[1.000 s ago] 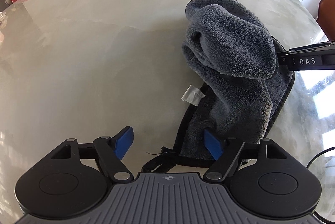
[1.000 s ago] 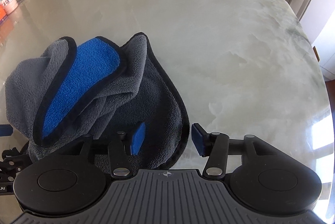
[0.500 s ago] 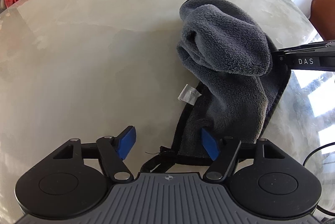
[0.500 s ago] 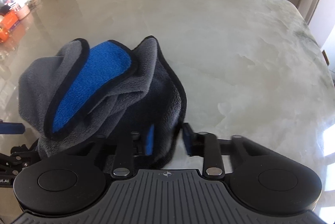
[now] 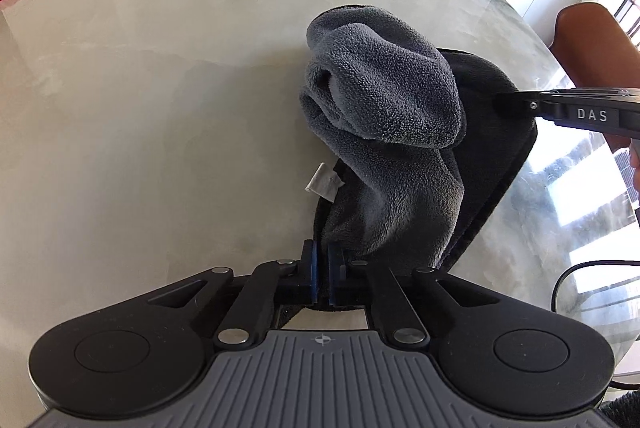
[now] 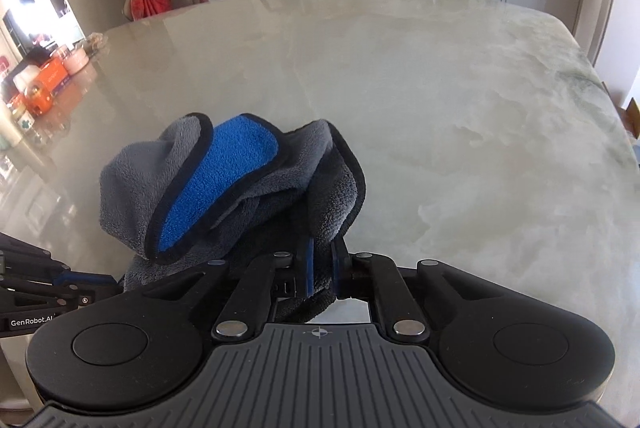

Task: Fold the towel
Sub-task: 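Lift the towel with both grippers and shake it open in the air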

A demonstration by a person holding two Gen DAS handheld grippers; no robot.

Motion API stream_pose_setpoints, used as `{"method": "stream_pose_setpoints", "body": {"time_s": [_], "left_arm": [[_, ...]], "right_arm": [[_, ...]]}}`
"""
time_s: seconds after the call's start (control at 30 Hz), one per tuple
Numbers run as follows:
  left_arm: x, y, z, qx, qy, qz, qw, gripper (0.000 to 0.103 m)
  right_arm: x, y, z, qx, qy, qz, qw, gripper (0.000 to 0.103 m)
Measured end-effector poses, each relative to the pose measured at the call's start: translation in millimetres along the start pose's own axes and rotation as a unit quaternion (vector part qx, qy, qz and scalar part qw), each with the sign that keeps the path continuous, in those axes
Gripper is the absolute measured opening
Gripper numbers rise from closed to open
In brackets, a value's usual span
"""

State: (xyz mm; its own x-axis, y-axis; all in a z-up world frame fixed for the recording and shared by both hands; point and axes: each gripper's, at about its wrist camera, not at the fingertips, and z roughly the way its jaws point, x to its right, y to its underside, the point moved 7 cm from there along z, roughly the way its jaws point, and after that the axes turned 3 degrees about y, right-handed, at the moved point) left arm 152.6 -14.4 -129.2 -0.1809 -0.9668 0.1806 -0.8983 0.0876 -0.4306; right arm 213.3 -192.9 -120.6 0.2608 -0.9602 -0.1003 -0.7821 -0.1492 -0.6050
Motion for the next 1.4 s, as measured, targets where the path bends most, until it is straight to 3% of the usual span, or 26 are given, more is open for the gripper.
{"method": "stream_pose_setpoints", "body": {"time_s": [0.13,0.23,0.27,0.3,0.5,0.57,0.67,0.8,1.03,1.27,1.4], "left_arm": [[3,4,2,-0.006,-0.003,0.004,1.0000,0.007],[2,5,5,-0.019,-0.013,-0.007,0.9997,0.029],[1,6,6,-0.023,-0.012,-0.013,0.9996,0.045],[0,8,5,-0.024,-0.011,-0.019,0.9995,0.053],[1,12,6,-0.022,-0.016,-0.012,0.9996,0.056],[2,9,8,-0.021,-0.020,0.002,0.9996,0.054],[10,3,15,-0.023,-0.020,0.024,0.9992,0.012],[12,-1,15,-0.019,-0.006,0.018,0.9997,0.006],[16,-32,-14,0.035,0.019,0.021,0.9990,0.006],[16,-91,-48,0.096,0.010,0.066,0.9932,0.005],[13,-144,-65,0.139,-0.017,0.087,0.9863,0.005]], "right_arm": [[4,-1,-10,0.006,0.000,0.001,1.000,0.009],[7,1,-13,0.006,0.002,0.002,1.000,0.009],[7,2,-13,0.005,0.003,0.003,1.000,0.009],[7,2,-14,0.005,0.003,0.003,1.000,0.009],[3,5,-22,0.008,0.004,0.004,1.000,0.009],[3,6,-25,0.010,0.003,0.004,1.000,0.009],[5,5,-28,0.018,0.005,0.008,1.000,0.009],[8,2,-36,0.029,0.004,0.020,0.999,0.009],[15,-24,-67,0.079,-0.016,0.045,0.996,0.009],[11,-87,-92,0.146,-0.024,0.011,0.989,0.009],[12,-129,-97,0.178,-0.013,-0.009,0.984,0.009]]}}
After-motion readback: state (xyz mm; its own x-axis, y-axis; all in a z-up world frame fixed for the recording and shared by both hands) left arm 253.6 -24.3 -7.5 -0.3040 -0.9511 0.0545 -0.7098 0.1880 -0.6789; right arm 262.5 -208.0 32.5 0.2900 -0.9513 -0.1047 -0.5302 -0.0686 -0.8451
